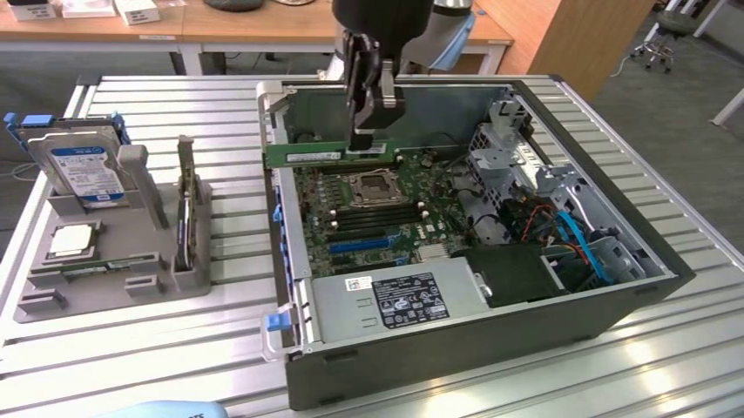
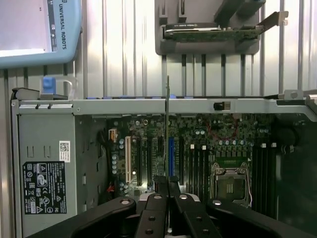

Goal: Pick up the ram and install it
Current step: 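Pick up the ram and move it above insertion slot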

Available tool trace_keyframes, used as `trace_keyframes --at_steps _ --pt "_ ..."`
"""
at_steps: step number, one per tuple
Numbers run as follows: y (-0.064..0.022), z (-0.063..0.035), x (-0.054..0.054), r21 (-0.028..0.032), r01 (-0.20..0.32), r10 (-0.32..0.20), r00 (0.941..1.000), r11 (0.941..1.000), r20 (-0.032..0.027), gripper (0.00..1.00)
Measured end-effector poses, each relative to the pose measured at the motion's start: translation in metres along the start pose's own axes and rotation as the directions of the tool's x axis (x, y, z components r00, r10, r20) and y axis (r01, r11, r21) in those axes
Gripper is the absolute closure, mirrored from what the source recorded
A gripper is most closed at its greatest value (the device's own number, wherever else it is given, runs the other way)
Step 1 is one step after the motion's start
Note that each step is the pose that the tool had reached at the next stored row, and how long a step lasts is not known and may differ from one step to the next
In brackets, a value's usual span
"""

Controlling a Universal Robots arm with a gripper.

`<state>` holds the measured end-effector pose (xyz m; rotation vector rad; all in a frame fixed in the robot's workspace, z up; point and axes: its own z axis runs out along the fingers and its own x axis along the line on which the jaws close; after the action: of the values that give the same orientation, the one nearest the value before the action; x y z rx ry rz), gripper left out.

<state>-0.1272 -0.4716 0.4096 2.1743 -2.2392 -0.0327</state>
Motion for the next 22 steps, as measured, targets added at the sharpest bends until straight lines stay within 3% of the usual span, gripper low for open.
trace_keyframes --at_steps 22 --pt "-0.0601 -0.0018 -0.001 -0.0001 0.005 -0.005 1.0000 1.0000 -0.0001 0.88"
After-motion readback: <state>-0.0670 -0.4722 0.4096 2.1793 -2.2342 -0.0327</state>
